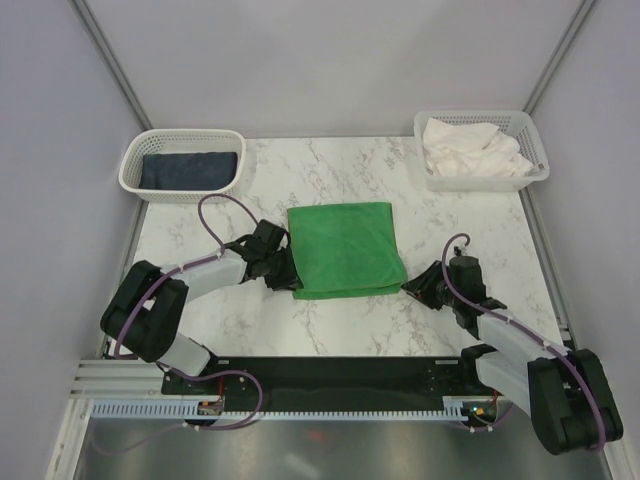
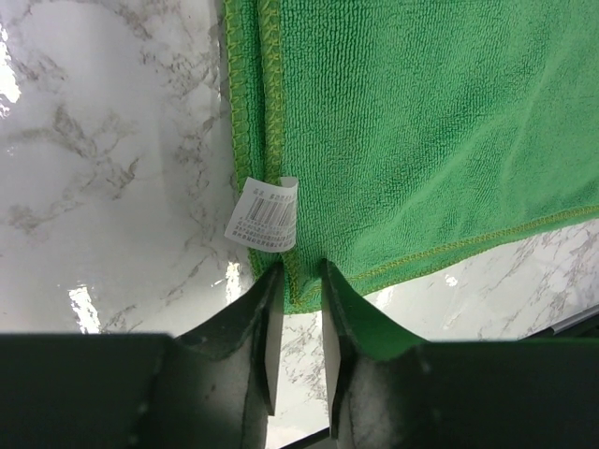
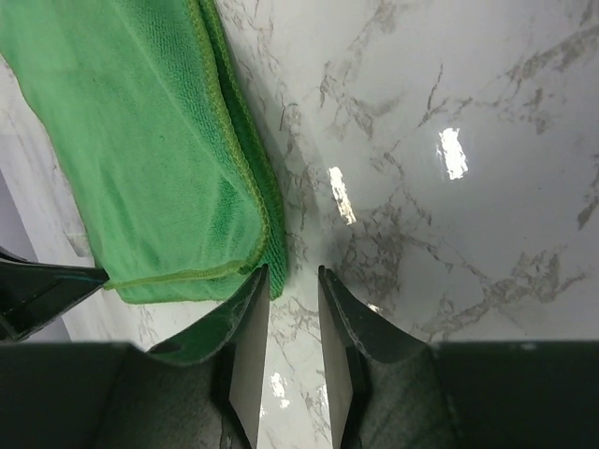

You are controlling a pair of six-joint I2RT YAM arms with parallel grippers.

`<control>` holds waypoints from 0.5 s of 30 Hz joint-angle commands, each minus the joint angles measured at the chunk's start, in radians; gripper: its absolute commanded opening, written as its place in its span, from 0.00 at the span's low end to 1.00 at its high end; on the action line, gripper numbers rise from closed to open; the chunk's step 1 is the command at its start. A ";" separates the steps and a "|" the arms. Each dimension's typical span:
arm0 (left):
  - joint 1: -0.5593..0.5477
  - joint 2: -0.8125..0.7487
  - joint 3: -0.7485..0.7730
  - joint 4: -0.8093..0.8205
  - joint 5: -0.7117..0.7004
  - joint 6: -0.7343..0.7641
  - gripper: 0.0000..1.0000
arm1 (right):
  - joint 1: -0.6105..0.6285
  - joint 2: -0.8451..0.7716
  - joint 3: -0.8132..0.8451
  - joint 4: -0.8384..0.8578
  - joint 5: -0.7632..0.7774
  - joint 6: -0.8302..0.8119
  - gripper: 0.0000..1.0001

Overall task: Fold and stack the towels
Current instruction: Fold the towel

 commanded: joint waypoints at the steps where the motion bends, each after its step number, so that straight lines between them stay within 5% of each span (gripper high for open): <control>1: -0.005 -0.017 -0.001 0.014 -0.018 -0.025 0.27 | 0.003 0.048 -0.008 0.106 -0.006 0.023 0.35; 10: -0.005 -0.040 0.010 -0.009 -0.010 -0.019 0.27 | 0.009 0.134 -0.019 0.198 -0.009 0.025 0.33; 15: -0.005 -0.043 0.017 -0.022 0.000 -0.014 0.14 | 0.020 0.154 -0.007 0.196 -0.002 0.016 0.31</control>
